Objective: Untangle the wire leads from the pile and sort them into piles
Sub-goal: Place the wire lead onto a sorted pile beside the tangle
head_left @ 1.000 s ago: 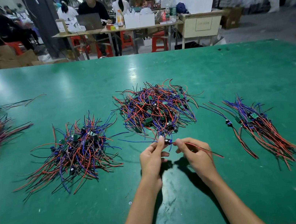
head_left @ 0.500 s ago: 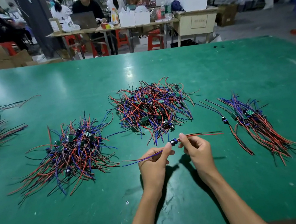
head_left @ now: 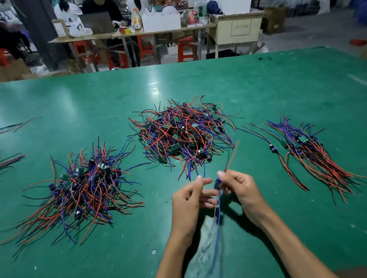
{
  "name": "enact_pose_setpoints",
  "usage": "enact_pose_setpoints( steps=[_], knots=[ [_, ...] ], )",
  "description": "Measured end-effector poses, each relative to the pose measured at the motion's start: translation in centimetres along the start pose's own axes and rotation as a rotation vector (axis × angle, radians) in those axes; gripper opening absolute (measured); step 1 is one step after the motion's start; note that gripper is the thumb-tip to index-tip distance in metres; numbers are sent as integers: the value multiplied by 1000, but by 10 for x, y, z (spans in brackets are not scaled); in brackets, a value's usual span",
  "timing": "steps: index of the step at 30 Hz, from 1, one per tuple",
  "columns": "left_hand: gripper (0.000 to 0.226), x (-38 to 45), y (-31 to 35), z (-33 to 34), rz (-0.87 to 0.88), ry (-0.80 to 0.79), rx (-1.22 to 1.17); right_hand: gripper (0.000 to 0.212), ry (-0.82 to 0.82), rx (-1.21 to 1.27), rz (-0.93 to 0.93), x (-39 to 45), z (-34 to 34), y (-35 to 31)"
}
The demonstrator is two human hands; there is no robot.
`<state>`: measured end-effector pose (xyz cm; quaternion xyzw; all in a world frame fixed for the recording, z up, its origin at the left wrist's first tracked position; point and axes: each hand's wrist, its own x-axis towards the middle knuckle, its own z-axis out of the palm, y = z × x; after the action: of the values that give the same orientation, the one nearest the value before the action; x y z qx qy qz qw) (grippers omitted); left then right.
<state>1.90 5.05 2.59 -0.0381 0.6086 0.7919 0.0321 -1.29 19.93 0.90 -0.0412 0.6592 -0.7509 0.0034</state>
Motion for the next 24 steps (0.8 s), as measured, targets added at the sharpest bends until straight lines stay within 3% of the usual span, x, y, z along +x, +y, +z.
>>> enact_pose_setpoints(
  steps=[6,12,24],
  knots=[
    [22,8,11,-29,-138,-230,-13,24,-113,-181,-87,-7,10,-3],
    [20,6,8,-21,-129,-169,66,17,4,-264,-142,-6,10,-3],
    [15,5,3,-9,-92,-2,112,26,-42,-234,-57,-5,13,3]
  ],
)
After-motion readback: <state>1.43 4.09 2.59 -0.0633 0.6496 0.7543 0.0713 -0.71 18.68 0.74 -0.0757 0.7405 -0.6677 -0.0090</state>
